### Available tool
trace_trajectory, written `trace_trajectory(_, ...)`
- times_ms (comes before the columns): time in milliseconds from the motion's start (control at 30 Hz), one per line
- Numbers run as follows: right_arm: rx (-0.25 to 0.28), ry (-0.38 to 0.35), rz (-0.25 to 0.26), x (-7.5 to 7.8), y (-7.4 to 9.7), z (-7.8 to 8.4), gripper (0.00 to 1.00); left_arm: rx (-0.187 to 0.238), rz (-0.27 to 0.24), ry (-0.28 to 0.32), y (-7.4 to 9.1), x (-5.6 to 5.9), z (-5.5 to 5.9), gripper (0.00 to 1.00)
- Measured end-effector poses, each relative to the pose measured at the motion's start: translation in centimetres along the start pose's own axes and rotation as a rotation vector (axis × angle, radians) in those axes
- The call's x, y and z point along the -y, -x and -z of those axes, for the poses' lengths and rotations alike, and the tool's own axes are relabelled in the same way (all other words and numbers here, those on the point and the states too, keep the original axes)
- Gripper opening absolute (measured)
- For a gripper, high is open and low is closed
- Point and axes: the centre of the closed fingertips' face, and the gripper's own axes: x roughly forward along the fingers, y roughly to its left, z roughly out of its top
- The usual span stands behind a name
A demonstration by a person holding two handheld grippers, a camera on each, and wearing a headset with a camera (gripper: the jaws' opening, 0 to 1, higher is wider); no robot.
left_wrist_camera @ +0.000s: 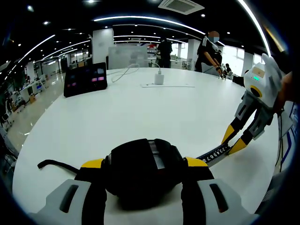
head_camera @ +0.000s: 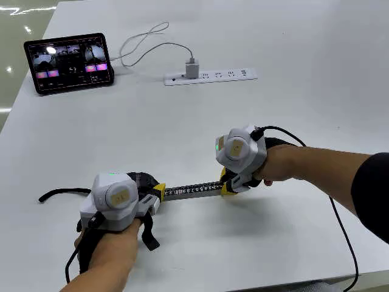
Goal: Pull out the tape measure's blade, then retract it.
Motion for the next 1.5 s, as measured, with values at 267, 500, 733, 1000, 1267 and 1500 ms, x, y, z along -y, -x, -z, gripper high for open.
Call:
trace_trajectory(267,0.008,0.012,-0.005,0.1,-0.1,-0.3,0.09,-0.002,0.002,0.003,0.0,0.0,0.0,0.6)
trace_trajectory(500,0.016,0.004,-0.002,0.1,-0.3,-0.6,0.09,-0.001,0.007,0.012,0.0,0.0,0.0,0.6)
trace_trajectory(733,0.024,0.005,-0.003,0.1,-0.5,-1.0,0.09,-0.003,0.009,0.012,0.0,0.0,0.0,0.6)
trace_trajectory(1000,0.032,0.012,-0.005,0.1,-0.7,-1.3,0.09,-0.003,0.011,0.015,0.0,0.0,0.0,0.6)
trace_trajectory(1267,0.034,0.011,-0.004,0.0,-0.8,-1.6,0.09,-0.003,0.014,0.017,0.0,0.0,0.0,0.6)
trace_trajectory(1500,0.042,0.008,-0.005,0.0,-1.0,-1.8,0.09,-0.004,0.018,0.014,0.0,0.0,0.0,0.6)
